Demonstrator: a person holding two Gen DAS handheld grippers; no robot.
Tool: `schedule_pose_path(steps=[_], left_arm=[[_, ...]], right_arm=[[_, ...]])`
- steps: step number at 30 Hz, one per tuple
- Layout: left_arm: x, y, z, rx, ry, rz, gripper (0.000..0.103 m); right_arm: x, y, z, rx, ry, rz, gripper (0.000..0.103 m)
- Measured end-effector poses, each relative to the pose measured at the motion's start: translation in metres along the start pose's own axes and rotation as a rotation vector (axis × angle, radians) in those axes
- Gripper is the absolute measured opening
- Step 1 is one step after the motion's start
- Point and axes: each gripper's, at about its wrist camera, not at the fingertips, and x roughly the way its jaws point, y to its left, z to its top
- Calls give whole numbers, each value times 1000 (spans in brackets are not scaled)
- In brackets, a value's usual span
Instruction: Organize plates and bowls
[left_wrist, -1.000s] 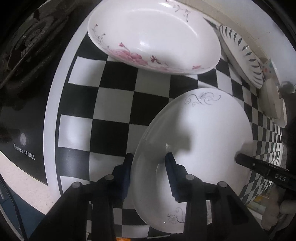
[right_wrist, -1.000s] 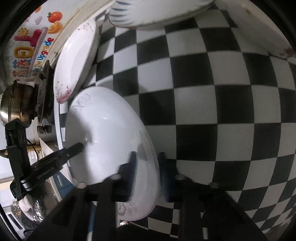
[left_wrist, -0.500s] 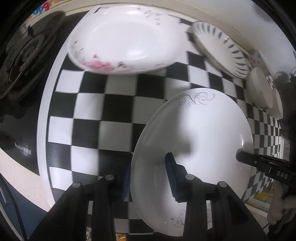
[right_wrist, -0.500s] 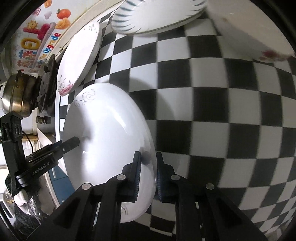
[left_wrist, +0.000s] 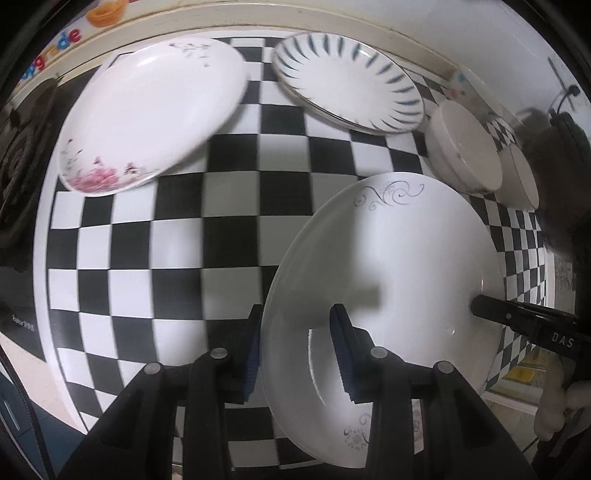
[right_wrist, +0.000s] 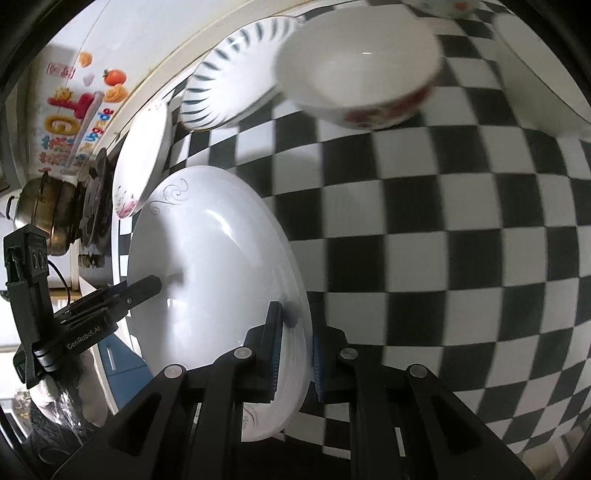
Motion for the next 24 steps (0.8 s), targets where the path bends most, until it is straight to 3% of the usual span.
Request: schedule_pose_path(steps=[7,24], left_arm=[[45,-37,27,29,32,22,33],[73,-48,39,25,72,57,33]], right_arm=[[1,-28,-4,31,-5,-20,16],[9,-40,-2,34,6,-45,16]])
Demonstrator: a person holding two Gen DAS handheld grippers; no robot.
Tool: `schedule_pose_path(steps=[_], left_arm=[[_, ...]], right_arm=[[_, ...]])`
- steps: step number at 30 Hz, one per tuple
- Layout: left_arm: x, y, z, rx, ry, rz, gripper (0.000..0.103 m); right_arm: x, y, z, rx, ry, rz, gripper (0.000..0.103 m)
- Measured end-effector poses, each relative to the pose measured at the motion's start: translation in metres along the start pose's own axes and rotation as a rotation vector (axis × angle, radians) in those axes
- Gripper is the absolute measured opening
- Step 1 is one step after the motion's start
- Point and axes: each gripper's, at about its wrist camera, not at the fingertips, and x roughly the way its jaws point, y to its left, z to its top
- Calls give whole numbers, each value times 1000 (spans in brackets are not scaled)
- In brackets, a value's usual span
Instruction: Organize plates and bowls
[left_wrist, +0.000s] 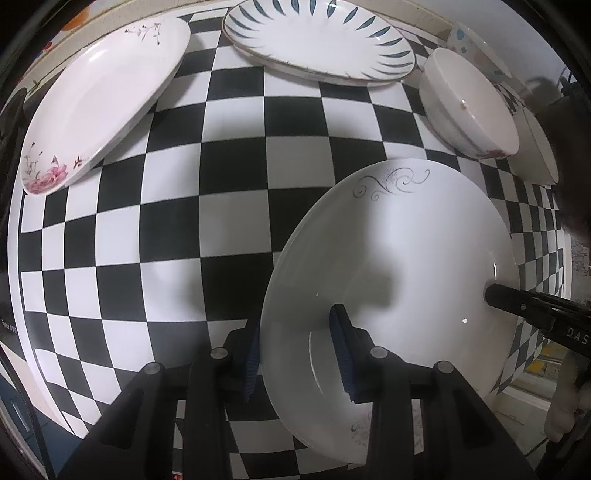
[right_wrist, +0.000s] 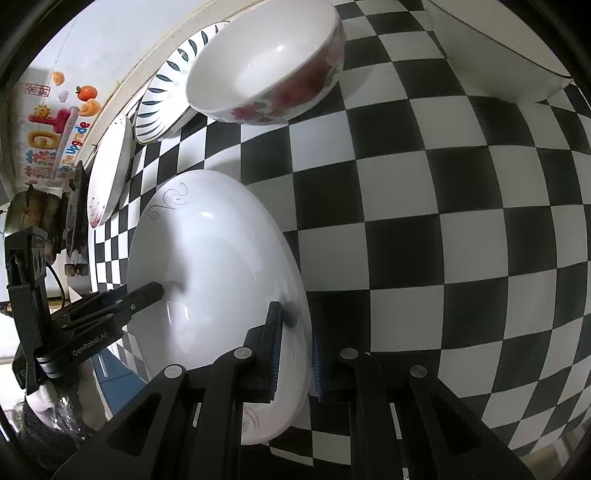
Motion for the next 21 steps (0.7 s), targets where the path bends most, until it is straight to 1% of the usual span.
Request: schedule_pose_path(steps=[3,5,6,8,11,13,14,15,16,17,18,20,21], left_arm=[[1,-2,1,5,-4,0,33],[-2,-1,2,-7,-4,-15,33],[-4,-1,1,-13,-9,-16,33],[-17,5,1,-35,-40,-10,33],[-46,19,-1,-88,-103,-2,33],[-67,31,-1,-130,-147,-4,33],[-79,39,-1,-156,-175,-1,33],[-90,48,-1,-181,-201,-1,34],[-98,54,-1,-206,-221,-2,34],[-106,64,-1,-237,-242,-4,34],[-109,72,-1,-262,-256,-11,34],[-115,91,4,-318,-272,-28,34],[-117,105,8,-355,-278,-34,34]], right_arm=[[2,-1,-1,0,4,-2,16],[4,-1,-1,10,15,2,17],[5,-2,0,16,25,4,19],[4,-4,0,30,41,7,20],[-8,-3,-3,35,34,2,20],[-22,4,-7,28,23,-6,30],[-30,8,-8,18,10,-2,31],[-39,15,-10,5,-9,22,31],[-52,28,-11,-22,-38,48,31],[-59,38,-11,-44,-62,54,31],[-74,56,-9,-92,-131,51,31],[-92,84,-4,-152,-233,64,40],[-97,97,1,-178,-265,77,53]])
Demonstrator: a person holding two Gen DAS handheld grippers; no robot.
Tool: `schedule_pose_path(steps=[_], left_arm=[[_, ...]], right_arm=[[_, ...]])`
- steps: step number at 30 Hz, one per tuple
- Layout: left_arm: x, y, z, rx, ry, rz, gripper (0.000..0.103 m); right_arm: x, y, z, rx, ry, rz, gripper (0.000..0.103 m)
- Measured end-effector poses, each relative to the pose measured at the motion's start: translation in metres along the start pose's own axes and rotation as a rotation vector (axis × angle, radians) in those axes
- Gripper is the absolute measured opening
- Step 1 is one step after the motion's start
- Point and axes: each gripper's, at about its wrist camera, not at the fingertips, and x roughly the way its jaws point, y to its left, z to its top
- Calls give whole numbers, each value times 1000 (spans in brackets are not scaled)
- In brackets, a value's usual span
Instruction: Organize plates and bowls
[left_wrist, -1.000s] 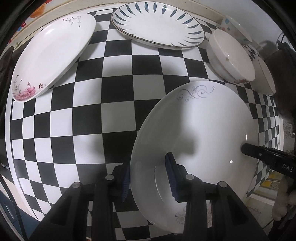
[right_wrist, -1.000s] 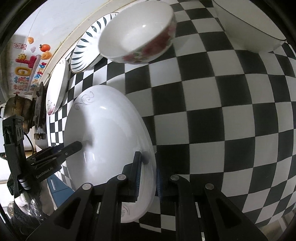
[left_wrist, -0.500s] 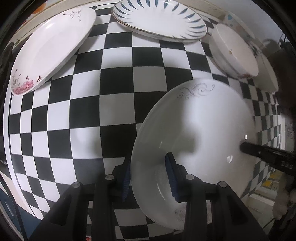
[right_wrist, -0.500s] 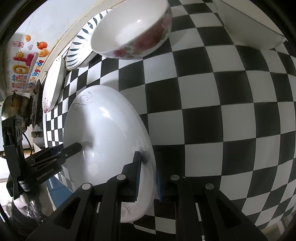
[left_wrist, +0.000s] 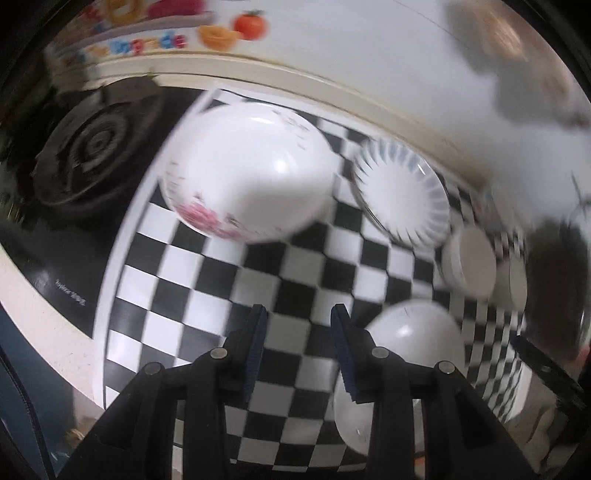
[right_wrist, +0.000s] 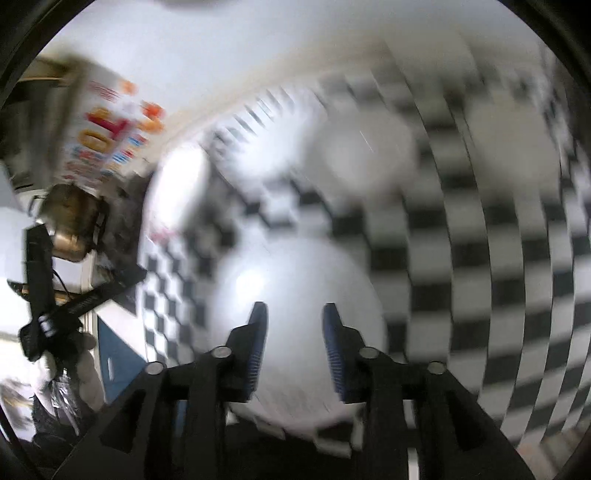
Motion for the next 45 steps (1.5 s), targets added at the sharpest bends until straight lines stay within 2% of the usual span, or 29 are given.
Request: schedule_pose_path(steps=[1,3,7,11,19,21,23,27,29,31,34,40,45], left_arm=[[0,8,5,-22,-3,3,34],[6,31,16,-96,5,0,34],[20,68,37,-217,25,2,34],[45,102,53,-337,53,4,34],[89,125,73,-443,112,-2,34],[99,127,78,-455,125,-4,34],[106,128,80,-460,134,-5,34],[118,127,87,-445,144,-5,33],[119,125,90,-430,128,2,33],[120,123,92,-434,112,-7,26],[121,119,89,-422,102,17,24],[122,114,100,-402,97,29,24],[106,108,103,-375,68,39,24]], right_arm=[[0,18,13,-40,-28,21,65],[11,46,40,-112,-28,44,68],[57,88,90,-234,55,44,68],[118,111,137,-285,168,43,68],[241,146,201,-397,356,0,67],[265,149,212,-415,399,-11,61],[291,152,220,-429,456,-16,59],[329,155,226,-437,540,-1,43],[340,154,226,-429,573,14,40],[346,155,228,-435,577,37,36],[354,154,229,-428,613,43,18],[349,155,226,-466,595,51,17],[338,151,222,-475,583,52,16]])
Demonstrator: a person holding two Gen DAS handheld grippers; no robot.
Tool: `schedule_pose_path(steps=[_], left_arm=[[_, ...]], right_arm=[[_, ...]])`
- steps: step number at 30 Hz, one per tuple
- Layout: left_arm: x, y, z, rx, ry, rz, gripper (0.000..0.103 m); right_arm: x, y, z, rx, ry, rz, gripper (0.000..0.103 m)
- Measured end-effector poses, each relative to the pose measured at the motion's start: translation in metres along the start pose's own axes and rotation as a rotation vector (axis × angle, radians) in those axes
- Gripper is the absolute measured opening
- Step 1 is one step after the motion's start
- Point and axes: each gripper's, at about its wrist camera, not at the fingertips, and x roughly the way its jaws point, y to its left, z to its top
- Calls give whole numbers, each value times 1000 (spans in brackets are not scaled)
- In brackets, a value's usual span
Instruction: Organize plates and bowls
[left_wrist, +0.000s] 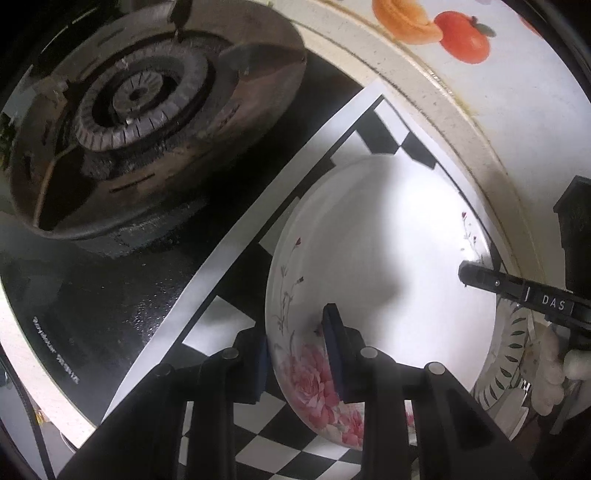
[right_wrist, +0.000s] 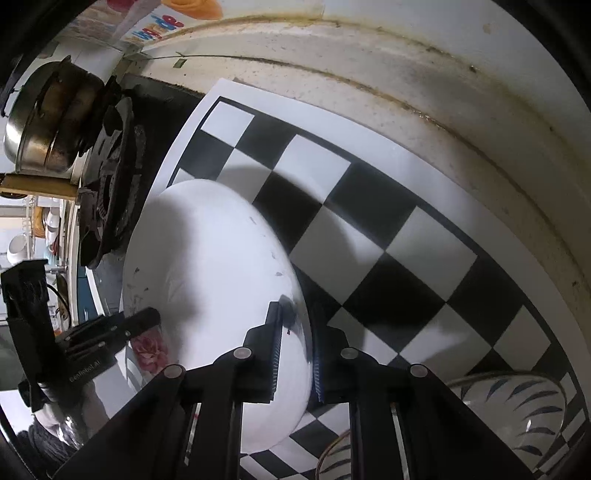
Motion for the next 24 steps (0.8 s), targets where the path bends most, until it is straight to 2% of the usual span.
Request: schedule_pose_path(steps=[11,18,24], left_arm=[[-50,-28,-24,122,-58,2,24],[-81,-49,-54,240,-71,11,25],[-99,-69,-91,364,-71,8,25]], right_arm=[[-54,16,-38,8,-108,8,14],[-95,20,-101,41,-186,11,13],[-124,10,-175,122,-255,29,13]])
